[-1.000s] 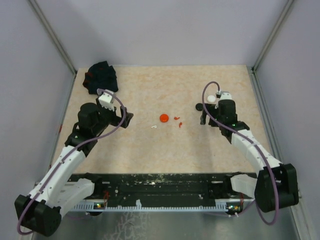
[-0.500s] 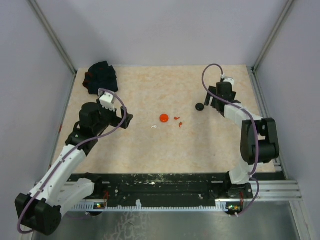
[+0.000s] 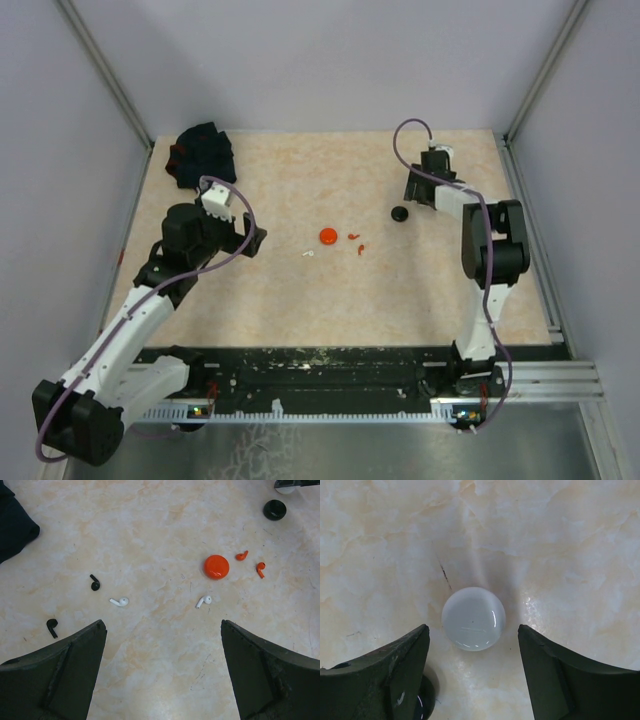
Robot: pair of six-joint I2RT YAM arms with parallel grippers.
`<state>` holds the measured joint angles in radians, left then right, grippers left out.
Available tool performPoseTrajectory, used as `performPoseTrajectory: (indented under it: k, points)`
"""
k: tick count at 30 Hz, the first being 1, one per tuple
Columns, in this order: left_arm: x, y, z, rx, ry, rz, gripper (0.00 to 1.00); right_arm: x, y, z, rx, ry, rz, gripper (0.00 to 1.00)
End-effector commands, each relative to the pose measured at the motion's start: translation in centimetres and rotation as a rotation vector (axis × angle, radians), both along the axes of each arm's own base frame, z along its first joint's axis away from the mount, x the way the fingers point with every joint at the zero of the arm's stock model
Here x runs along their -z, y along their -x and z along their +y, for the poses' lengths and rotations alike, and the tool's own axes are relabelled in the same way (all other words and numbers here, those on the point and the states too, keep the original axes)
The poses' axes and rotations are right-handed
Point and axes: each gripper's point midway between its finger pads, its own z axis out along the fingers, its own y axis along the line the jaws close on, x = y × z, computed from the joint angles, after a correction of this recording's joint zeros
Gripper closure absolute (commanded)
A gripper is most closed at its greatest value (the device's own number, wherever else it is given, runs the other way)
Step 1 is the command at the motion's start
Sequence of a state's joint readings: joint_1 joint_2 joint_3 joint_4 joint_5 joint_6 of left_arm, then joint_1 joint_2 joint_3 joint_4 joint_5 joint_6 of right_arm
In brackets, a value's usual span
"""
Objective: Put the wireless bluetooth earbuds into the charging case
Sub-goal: Pick up the charging case at the center of the board.
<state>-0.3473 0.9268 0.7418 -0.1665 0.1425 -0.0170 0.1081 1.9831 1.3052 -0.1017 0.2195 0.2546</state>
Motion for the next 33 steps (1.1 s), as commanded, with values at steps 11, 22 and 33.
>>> performPoseTrajectory:
  k: [11,22,33]
  points:
    - [-1.2,-0.3,-0.4,0.02,-0.006,-0.026,0.0,0.6,-1.8,0.4,-0.031,0.002,0.033,0.38]
    - [-1.5,0.2,-0.9,0.051,0.019,-0.023,0.0,-3.0,-0.7,1.5,-0.133,0.014,-0.028,0.56]
    - [-1.5,0.7,-3.6,0.169,0.104,0.062,0.0,-12.3,6.1,9.8,-0.525,0.063,-0.211,0.57]
